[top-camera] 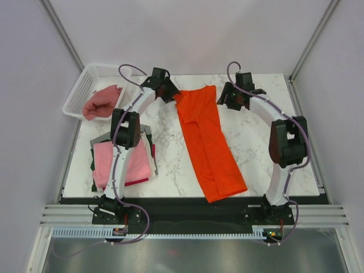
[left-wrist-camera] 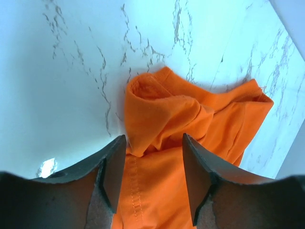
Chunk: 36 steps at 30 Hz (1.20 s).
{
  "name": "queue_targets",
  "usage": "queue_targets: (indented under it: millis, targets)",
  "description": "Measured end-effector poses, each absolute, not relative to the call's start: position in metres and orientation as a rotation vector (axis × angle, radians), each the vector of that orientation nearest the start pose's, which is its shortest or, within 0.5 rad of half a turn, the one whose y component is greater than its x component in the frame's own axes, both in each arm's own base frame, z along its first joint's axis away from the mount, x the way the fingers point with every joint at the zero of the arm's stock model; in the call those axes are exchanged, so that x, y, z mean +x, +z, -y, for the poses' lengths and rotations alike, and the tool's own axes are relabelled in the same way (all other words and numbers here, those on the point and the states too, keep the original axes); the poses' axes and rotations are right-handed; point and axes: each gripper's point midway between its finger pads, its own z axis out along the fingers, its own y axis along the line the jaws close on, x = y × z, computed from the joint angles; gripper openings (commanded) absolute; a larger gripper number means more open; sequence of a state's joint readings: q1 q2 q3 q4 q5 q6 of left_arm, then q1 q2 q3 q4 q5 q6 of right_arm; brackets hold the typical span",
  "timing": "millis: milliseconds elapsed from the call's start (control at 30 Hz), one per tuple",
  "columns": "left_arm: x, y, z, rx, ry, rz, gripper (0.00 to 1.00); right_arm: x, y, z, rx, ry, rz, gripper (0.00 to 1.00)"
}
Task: Fold and stack the t-shirts
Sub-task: Fold the tshirt
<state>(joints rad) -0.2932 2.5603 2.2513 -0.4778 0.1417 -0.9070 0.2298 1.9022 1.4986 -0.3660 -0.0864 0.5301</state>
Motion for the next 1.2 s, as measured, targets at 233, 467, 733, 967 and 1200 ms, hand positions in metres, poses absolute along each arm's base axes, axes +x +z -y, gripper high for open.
queue_targets:
  millis: [233,467,733,967,1200]
  targets:
    - [0.609,0.056,0.238,-0.672,-0.753,-2.354,0.41,0.55,0.062,-0.136,0.312,0.564,-2.425,0.68]
    - [0.611,0.05,0.237,-0.665,-0.76,-2.353,0.29,0.59,0.041,-0.154,0.264,0.766,-2.394,0.59]
    - [0.618,0.039,0.232,-0.674,-0.781,-2.349,0.05,0.613,0.028,-0.179,0.261,0.974,-2.331,0.1]
    - [0.641,0.038,0.223,-0.653,-0.867,-2.283,0.27,0.64,0.024,-0.179,0.311,1.04,-2.263,0.0]
    - [0.663,0.074,0.221,-0.586,-0.95,-2.158,1.0,0.665,0.04,-0.14,0.406,1.064,-2.149,0.71]
